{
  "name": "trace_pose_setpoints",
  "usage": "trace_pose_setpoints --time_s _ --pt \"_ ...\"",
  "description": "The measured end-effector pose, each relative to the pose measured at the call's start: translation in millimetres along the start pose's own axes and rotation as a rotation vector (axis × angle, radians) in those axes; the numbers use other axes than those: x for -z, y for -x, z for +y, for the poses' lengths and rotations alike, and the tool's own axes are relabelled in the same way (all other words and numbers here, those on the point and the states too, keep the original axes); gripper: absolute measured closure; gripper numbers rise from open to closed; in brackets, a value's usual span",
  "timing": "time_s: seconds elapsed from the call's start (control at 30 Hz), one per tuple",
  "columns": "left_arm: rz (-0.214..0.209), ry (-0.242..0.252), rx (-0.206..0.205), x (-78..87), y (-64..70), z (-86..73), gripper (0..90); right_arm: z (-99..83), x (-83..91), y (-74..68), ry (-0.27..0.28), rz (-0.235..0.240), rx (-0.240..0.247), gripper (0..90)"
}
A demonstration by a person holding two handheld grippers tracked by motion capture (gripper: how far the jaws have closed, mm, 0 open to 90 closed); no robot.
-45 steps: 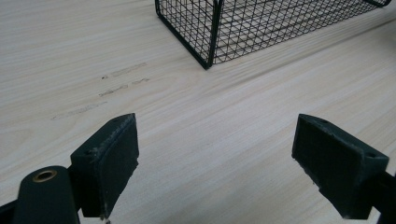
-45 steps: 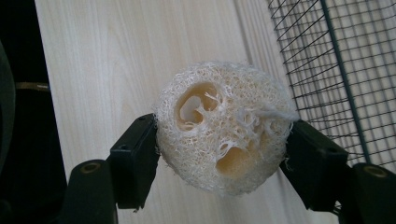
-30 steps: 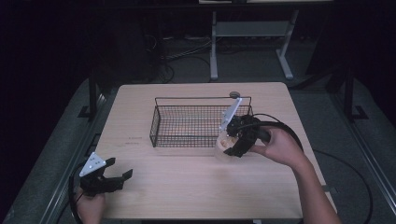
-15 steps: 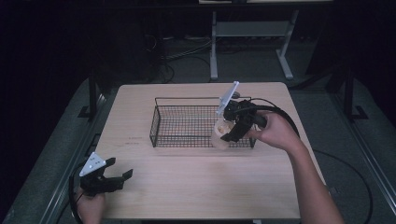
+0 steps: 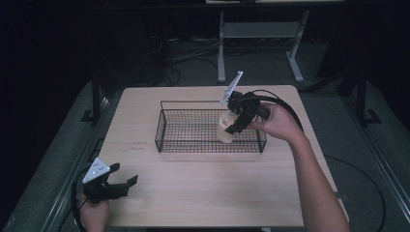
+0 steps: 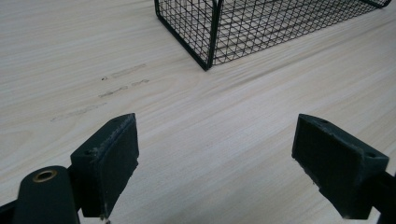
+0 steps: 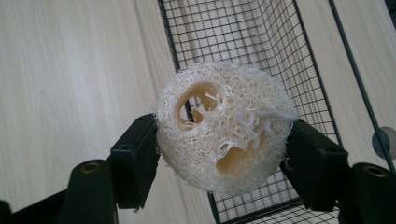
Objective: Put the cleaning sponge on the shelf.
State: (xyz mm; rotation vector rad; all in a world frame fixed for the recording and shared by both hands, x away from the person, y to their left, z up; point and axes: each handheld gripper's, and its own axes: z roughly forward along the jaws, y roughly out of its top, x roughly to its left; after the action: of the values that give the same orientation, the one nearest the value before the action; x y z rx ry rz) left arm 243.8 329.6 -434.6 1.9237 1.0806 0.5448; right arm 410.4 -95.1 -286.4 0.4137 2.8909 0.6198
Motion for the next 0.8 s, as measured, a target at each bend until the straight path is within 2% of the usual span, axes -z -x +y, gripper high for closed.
trace_pose_setpoints --time_s 0.23,0.3,0.57,0.8 --pt "-0.007 0.0 0.001 -0.3 0.8 0.1 13.8 2.8 -8.0 11.7 -0.002 0.008 -0.021 31.7" --pt "-0.007 0.001 0.001 -0.3 0.4 -0.1 13.8 1.7 -13.8 16.7 -0.017 0.008 -0.035 31.7" --pt "-0.011 -0.005 0.001 0.2 0.5 -0.1 13.8 -1.1 -18.2 27.1 -0.007 0.008 -0.056 31.7" --pt "-0.008 -0.006 0.002 0.0 0.3 -0.3 13.8 -4.9 -28.4 39.9 -0.025 0.008 -0.081 31.7"
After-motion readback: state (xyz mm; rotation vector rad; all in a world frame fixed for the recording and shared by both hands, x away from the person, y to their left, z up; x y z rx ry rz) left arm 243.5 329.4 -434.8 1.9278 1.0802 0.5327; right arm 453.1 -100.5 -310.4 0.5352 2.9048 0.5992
